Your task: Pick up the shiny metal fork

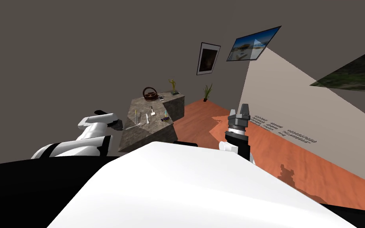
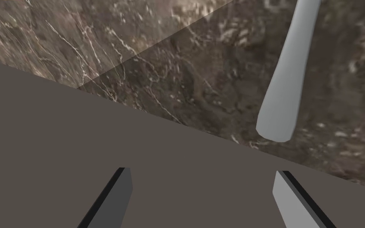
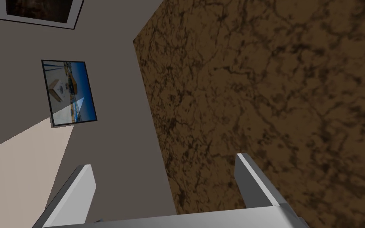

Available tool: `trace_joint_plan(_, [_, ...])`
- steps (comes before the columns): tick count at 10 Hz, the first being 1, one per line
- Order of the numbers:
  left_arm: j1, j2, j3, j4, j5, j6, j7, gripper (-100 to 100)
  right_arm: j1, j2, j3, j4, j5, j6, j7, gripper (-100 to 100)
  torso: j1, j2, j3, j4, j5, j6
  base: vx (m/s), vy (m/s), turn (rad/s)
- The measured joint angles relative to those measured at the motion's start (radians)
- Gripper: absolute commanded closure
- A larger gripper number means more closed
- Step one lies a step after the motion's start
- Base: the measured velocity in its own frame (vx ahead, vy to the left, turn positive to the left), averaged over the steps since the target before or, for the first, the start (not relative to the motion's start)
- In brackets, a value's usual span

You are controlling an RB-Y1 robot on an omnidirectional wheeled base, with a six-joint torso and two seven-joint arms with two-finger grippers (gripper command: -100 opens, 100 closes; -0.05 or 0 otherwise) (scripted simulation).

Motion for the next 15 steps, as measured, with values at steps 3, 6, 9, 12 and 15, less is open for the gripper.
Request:
trace_joint_plan(3, [-0.012,0.022,0.002,0.047,0.019,0.055,-0.007,-100,0.000,0.000,0.000,0.000,0.000,0.000,0.000,0,0.000,0.000,0.000,0.000,0.000,-0.001,-0.002,0.009,-0.013])
trace_joint_plan(6, [-0.036,0.048,0.001,0.113,0.037,0.091,-0.024,-100,0.000,0.000,0.000,0.000,0.000,0.000,0.000,0,0.000,0.000,0.000,0.000,0.000,0.000,-0.001,0.012,-0.128])
trace_joint_plan(9, [-0.057,0.078,0.002,0.185,0.065,0.159,-0.040,-100,0.000,0.000,0.000,0.000,0.000,0.000,0.000,0,0.000,0.000,0.000,0.000,0.000,0.000,0.002,0.016,-0.091])
trace_joint_plan(12, [-0.081,0.096,-0.002,0.262,0.082,0.185,-0.061,-100,0.000,0.000,0.000,0.000,0.000,0.000,0.000,0,0.000,-0.001,0.000,0.000,0.000,0.000,0.003,0.012,-0.112])
trace_joint_plan(15, [-0.088,0.117,-0.002,0.309,0.112,0.260,-0.071,-100,0.000,0.000,0.000,0.000,0.000,0.000,0.000,0,0.000,-0.001,-0.001,0.000,0.000,0.000,0.008,0.016,-0.072])
